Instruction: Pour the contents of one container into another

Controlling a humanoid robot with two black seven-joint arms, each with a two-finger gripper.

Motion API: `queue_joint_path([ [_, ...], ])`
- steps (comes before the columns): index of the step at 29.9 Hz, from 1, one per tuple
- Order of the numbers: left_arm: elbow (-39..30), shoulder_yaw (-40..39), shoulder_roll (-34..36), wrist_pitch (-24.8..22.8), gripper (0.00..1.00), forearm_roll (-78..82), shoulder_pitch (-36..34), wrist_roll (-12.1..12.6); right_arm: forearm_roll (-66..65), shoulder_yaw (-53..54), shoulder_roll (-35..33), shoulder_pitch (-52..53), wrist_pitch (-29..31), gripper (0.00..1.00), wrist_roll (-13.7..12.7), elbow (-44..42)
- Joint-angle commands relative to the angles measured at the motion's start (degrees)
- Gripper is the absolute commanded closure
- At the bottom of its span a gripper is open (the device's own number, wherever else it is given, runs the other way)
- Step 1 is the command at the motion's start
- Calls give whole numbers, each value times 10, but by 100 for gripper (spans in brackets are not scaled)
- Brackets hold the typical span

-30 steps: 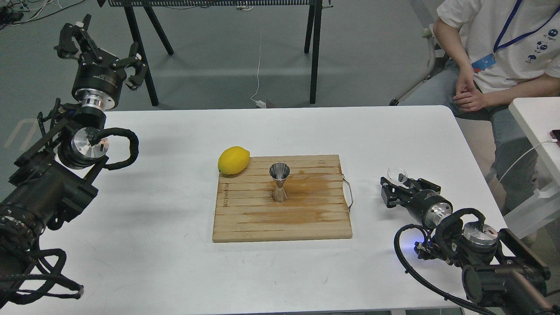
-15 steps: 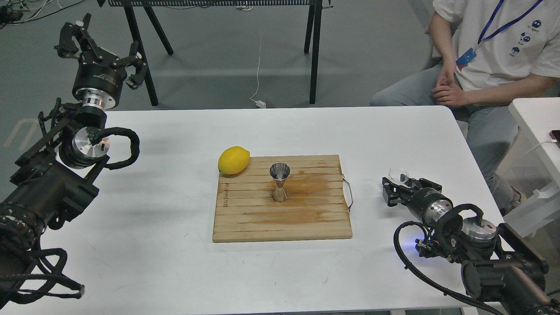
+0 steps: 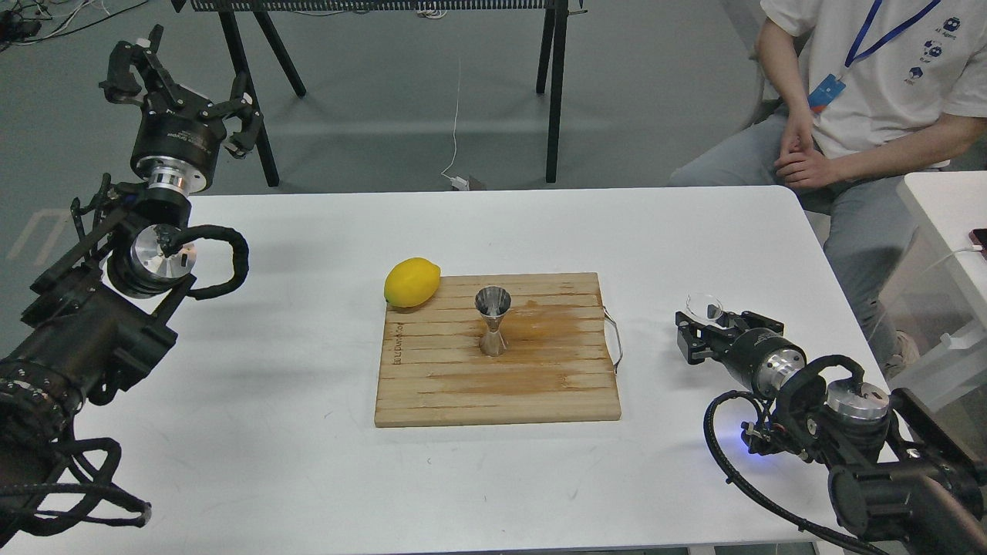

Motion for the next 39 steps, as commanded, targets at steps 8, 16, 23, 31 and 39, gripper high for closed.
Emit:
queue_joint_path([
  [8,0,0,0,0,0,0,2,0,0,1,-11,-2,7,47,10,1],
  [16,0,0,-5,0,0,0,1,0,0,2,-12,1,3,24,18,0],
  [23,0,0,-6,-1,0,0,3,0,0,1,-12,-1,6,10,24,0],
  [31,-1,0,-7,-1,0,0,3,-1,-1,-1,-25,-5,22,12,44,1],
  [39,-1,0,-10,0,0,0,3,0,-1,-3,-25,-7,28,62,46,10],
])
